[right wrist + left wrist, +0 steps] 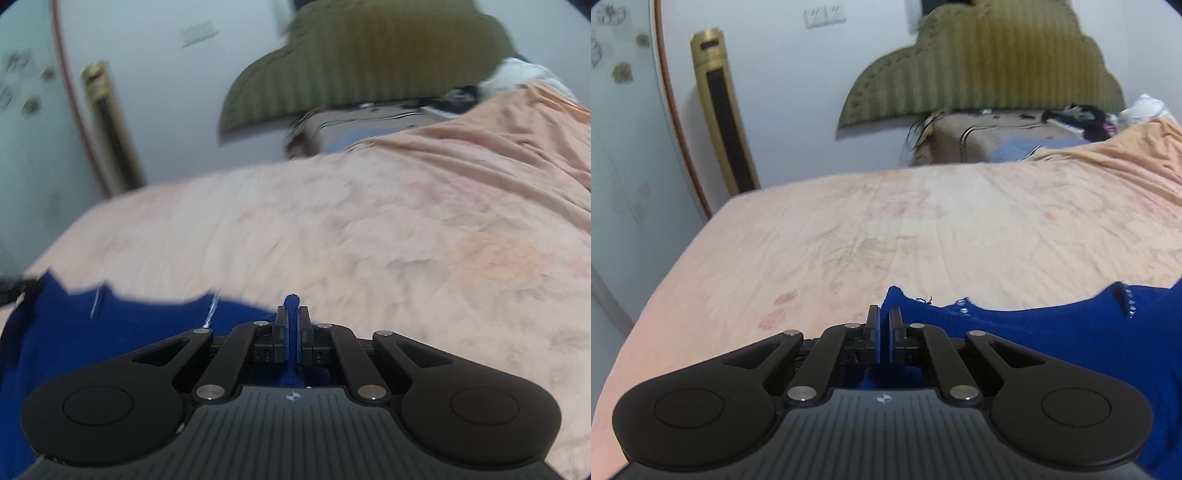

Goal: Fold small clothes

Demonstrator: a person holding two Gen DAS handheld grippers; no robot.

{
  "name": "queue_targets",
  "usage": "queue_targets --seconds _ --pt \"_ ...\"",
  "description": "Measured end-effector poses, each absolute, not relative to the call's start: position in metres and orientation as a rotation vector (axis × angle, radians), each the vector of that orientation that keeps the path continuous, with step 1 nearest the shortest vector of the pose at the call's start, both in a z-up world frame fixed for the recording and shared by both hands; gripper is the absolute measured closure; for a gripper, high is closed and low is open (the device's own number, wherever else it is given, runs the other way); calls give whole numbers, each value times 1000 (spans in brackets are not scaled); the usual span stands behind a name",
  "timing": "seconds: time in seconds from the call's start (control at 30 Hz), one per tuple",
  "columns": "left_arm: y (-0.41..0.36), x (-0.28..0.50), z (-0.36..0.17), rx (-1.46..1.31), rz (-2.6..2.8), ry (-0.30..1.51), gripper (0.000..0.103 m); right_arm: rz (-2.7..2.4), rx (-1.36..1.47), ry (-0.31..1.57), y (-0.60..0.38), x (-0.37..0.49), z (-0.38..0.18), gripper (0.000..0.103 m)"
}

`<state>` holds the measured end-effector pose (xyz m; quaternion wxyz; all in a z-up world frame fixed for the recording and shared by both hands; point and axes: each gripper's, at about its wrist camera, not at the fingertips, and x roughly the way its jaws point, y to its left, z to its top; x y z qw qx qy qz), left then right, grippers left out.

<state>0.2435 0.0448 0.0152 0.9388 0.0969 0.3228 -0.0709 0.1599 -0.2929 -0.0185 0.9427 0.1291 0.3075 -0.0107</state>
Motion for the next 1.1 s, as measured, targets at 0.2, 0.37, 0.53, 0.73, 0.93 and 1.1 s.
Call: queue_targets --seconds 0.2,0.37,0.53,0.73,0.93,1.1 --pt "28 248 -14 303 -84 732 98 -113 134 689 -277 157 -31 62" --pt "29 217 3 367 -33 680 93 -61 67 541 -254 100 2 31" --pt "35 182 13 308 -26 679 33 64 -72 618 -216 83 -20 24" --pt "26 144 -7 387 16 668 28 -80 34 671 -235 77 -29 22" --pt "25 135 -15 378 31 672 29 -26 -24 676 -217 62 -35 10" --pt "28 131 -19 369 33 676 29 -52 2 689 -218 59 -50 0"
